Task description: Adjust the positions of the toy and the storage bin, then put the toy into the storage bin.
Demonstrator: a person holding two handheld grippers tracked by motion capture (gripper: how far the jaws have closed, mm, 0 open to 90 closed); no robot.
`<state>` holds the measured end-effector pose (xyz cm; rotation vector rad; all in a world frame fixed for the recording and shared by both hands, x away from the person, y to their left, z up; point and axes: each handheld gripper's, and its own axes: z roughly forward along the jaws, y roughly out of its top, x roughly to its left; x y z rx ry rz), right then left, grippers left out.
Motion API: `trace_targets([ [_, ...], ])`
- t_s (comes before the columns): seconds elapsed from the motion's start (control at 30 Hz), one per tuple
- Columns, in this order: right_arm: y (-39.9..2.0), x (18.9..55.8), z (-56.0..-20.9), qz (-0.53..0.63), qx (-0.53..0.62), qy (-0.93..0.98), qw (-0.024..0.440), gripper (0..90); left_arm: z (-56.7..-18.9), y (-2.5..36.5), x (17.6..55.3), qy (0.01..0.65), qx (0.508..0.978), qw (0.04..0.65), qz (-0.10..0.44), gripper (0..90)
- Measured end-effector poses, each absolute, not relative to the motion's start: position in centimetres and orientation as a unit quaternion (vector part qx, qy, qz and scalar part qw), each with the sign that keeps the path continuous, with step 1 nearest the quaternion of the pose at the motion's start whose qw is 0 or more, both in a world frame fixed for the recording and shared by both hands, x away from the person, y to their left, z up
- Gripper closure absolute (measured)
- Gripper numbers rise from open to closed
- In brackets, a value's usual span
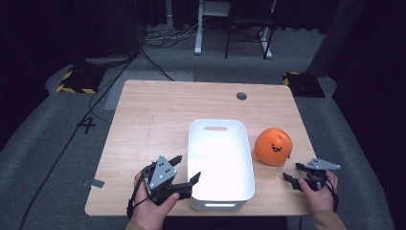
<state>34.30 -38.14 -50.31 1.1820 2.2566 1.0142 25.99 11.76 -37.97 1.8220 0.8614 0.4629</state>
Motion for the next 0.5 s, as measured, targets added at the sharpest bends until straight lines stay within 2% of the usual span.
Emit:
trace_targets([
  [0.23,-38.1,34.3,-50.3,0.363,0.424,0.806,0.199,24.6,-37.7,13.8,28.3,0.383,0.751,0.491,0.219,22.8],
  [0.5,-38.1,34.3,-50.3,0.362,0.422,0.807,0.199,24.6,-40.4,16.4,31.0,0.417,0.761,0.44,0.231,22.8],
])
